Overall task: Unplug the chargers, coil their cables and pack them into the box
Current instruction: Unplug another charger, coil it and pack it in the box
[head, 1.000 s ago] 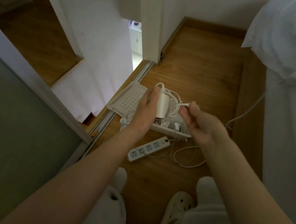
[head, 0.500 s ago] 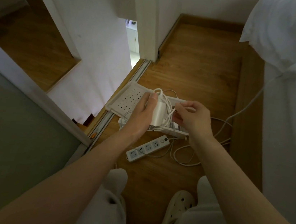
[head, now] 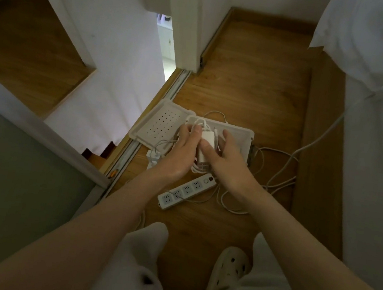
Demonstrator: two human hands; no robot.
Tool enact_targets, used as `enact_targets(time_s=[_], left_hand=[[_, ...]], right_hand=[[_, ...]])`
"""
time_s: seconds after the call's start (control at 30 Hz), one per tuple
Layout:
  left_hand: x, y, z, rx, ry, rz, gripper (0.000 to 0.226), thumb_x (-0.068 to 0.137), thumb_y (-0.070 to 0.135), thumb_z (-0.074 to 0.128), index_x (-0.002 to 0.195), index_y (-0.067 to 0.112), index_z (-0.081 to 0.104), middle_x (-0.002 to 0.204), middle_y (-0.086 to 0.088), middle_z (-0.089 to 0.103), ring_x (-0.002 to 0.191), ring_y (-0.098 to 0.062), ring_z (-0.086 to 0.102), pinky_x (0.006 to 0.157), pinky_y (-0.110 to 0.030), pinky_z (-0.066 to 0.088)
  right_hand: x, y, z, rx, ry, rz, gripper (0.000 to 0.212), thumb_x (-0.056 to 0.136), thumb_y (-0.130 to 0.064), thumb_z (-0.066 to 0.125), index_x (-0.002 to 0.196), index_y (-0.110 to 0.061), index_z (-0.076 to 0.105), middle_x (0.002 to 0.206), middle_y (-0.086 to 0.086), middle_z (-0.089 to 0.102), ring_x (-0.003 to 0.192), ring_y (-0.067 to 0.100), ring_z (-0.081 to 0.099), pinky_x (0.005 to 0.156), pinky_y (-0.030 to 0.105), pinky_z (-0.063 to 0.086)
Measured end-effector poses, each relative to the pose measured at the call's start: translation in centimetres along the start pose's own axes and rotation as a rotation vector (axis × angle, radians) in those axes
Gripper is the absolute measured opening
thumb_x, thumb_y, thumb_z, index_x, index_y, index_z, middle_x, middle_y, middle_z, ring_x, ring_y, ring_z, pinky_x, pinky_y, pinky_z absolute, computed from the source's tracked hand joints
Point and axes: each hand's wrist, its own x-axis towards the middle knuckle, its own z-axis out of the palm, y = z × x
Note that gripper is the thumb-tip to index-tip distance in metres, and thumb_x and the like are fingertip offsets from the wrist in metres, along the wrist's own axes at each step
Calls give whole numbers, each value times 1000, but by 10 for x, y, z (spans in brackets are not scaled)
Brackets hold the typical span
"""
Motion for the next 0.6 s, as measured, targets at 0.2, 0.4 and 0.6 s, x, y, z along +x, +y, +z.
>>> enact_targets(time_s=[0.2,0.4,0.6], left_hand=[[15,-27,9,-61,-44,23,17,104,29,23,120,28,30,106,2,49,88,-10,59,62,-20,57],[35,-78,28,-35,30,39,19,104,21,26,117,14,36,97,5,50,82,2,58,65,-26,54],[71,-139,41,357,6,19,28,99,43,29,114,24,44,100,2,58,89,-15,59,76,-41,54]], right_hand=[[28,34,-9,130,-138,364,36,93,-38,51,117,-11,55,106,6,66,92,16,65,74,26,55],[54,74,-9,81,-275,410,20,93,-25,53,112,-19,51,97,-4,62,78,4,62,55,13,48],[84,133,-11,111,-262,500,16,95,-24,49,110,-19,50,94,-6,61,76,4,61,59,13,49]])
